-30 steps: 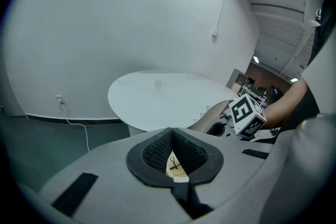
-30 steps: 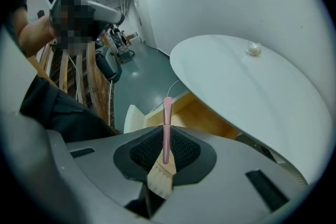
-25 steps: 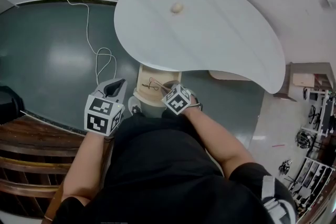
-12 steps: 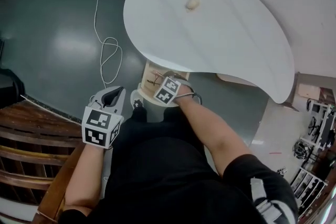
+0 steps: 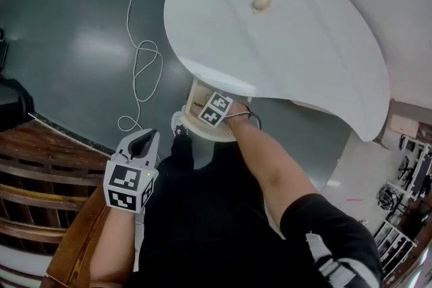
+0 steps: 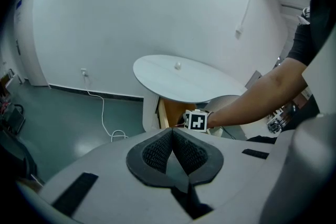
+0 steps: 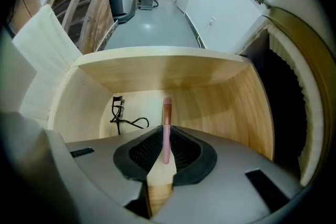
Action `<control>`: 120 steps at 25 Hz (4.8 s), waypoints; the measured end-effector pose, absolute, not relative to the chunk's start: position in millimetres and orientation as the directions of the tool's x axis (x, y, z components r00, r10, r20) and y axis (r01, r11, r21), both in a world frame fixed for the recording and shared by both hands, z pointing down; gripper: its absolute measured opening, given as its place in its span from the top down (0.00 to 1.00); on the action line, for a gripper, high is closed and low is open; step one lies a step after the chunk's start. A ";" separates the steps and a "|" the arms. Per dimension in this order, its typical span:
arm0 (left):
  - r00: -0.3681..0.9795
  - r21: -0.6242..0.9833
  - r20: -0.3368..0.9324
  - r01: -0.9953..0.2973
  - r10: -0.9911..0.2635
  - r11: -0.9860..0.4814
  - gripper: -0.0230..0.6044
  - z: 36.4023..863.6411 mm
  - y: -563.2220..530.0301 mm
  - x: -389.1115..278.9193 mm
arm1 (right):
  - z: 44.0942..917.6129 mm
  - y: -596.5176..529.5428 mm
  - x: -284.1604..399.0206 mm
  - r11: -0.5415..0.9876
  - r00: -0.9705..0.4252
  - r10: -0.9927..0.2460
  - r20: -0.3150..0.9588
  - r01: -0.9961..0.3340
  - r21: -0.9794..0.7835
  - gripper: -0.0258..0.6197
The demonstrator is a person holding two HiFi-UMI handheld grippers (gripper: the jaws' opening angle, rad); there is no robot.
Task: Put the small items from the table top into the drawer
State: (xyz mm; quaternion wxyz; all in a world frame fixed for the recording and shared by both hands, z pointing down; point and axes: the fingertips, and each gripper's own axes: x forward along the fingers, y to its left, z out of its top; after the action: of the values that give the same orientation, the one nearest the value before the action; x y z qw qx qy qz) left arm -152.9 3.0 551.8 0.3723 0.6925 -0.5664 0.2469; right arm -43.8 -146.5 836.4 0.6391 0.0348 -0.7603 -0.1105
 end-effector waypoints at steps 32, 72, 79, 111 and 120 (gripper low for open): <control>0.338 0.202 0.647 -0.940 -0.683 -0.274 0.94 505.0 -96.7 -140.1 | 620.1 -122.1 -26.5 0.951 -0.515 -0.199 0.834 -0.306 0.038 0.87; 0.065 0.160 0.678 -0.985 -0.732 0.061 0.94 482.0 -70.2 -102.0 | 562.0 -440.6 -42.1 0.905 -0.587 -0.407 0.700 -0.362 0.223 0.66; 0.009 0.160 0.702 -0.976 -0.712 0.146 0.94 487.4 -51.7 -100.9 | 590.7 -450.7 -64.6 0.938 -0.579 -0.326 0.748 -0.296 0.179 0.54; 0.145 0.136 0.660 -0.988 -0.737 -0.073 0.94 471.0 -75.6 -117.0 | 538.3 -380.5 -35.8 0.914 -0.646 -0.356 0.676 -0.390 0.108 0.55; 0.240 0.148 0.647 -0.971 -0.723 -0.190 0.94 479.7 -95.0 -122.1 | 535.3 -315.6 -14.0 0.908 -0.655 -0.355 0.667 -0.412 0.078 0.55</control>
State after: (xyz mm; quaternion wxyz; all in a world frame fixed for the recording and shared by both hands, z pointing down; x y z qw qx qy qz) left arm -122.1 -95.0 479.7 0.2751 0.7379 -0.5740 0.2246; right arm -14.0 -315.6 535.3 0.3578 0.2109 -0.9088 0.0401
